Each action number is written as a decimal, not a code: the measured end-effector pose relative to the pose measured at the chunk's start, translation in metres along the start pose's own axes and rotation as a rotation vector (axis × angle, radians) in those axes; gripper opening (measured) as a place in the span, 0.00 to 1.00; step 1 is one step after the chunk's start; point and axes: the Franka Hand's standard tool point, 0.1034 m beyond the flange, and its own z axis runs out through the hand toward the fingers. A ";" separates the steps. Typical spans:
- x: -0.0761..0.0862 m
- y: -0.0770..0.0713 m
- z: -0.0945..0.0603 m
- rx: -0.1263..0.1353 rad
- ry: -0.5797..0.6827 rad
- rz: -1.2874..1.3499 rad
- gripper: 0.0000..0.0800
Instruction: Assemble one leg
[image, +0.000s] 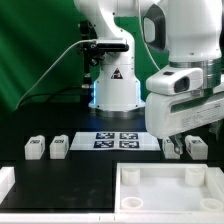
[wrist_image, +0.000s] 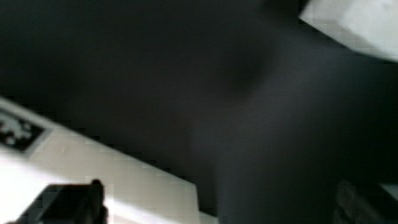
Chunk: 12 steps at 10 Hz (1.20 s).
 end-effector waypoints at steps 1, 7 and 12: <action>-0.002 -0.006 0.002 0.006 0.001 0.154 0.81; -0.024 -0.035 0.009 0.015 -0.204 0.262 0.81; -0.042 -0.053 0.018 0.058 -0.723 0.296 0.81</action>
Offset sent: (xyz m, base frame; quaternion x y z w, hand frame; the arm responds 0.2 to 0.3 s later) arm -0.0277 -0.0006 -0.0027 -0.0528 -0.0528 -0.0723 0.9946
